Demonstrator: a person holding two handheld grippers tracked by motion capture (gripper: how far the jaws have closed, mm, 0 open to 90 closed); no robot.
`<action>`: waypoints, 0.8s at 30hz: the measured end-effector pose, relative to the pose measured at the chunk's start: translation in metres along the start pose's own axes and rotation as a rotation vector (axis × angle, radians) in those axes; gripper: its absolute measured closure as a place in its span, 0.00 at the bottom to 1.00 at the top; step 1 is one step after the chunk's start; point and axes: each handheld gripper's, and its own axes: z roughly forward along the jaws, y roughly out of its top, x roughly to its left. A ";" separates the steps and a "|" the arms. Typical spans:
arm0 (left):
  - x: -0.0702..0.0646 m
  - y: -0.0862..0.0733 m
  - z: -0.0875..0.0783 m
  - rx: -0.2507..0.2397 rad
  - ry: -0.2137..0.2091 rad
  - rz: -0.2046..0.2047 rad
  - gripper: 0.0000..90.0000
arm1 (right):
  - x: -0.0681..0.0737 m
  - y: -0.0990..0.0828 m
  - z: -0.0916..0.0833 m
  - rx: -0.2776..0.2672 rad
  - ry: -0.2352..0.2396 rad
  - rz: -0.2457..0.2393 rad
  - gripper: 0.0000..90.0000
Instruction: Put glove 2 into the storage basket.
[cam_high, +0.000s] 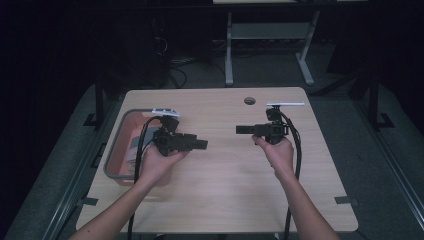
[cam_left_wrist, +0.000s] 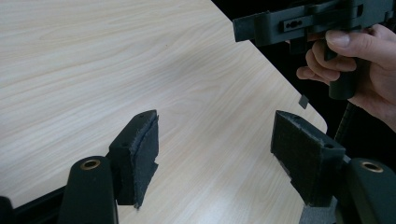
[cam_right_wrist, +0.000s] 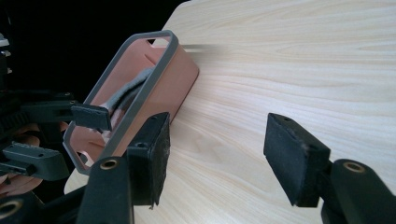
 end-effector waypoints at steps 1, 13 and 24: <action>-0.001 0.000 0.002 0.001 -0.003 0.000 0.36 | -0.001 -0.001 -0.001 0.001 -0.001 0.002 0.45; -0.012 -0.002 0.019 0.004 -0.021 0.007 0.35 | -0.018 -0.013 -0.018 -0.021 -0.017 0.034 0.43; -0.019 -0.008 0.038 0.021 -0.039 0.012 0.33 | -0.036 -0.026 -0.030 -0.033 -0.024 0.065 0.43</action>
